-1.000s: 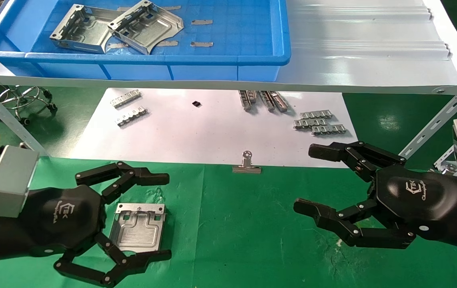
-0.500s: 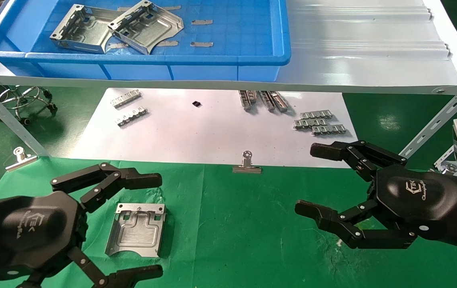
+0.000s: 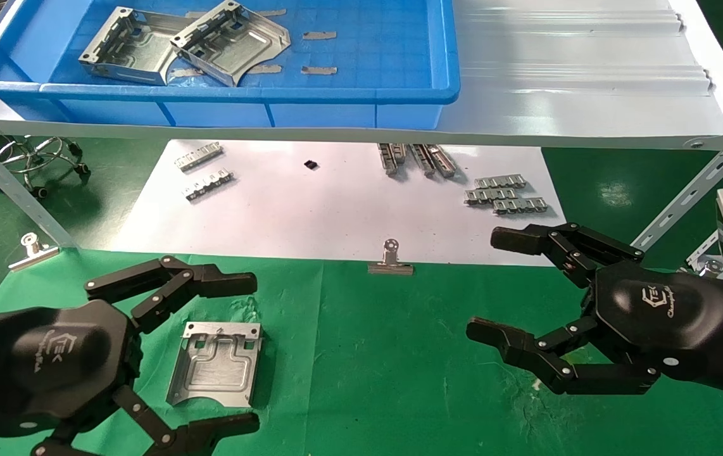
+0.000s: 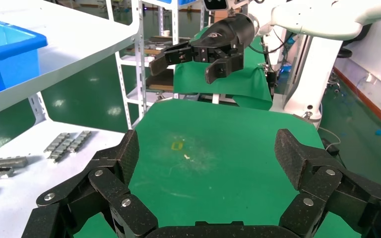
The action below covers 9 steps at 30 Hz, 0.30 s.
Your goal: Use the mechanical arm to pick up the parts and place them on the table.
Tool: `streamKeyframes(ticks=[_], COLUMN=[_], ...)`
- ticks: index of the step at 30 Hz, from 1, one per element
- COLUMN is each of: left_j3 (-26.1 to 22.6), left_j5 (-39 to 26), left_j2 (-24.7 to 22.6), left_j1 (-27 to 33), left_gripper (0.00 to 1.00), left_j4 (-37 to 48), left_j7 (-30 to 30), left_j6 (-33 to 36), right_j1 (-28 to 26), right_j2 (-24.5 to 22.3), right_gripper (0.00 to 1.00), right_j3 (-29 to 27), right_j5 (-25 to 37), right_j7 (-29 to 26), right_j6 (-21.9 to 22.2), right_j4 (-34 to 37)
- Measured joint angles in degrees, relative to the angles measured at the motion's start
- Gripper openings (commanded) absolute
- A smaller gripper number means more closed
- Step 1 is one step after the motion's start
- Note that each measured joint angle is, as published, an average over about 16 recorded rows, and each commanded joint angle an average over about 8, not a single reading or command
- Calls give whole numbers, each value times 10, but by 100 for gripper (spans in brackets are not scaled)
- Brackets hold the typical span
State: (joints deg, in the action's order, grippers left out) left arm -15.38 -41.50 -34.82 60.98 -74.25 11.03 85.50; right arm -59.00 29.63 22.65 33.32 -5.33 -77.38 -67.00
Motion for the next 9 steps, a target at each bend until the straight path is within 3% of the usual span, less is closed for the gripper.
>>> streamKeyframes(ticks=[9], left_j3=[-3], left_j5=[-1], left_j2=[-1], left_j1=[3], left_gripper=[100], left_j4=[3], left_j7=[-1], left_j6=[1], right_j1=[0], right_j2=[0], right_gripper=[100], right_j3=[0], right_j5=[0], right_j7=[0], right_j6=[0], right_j4=[0])
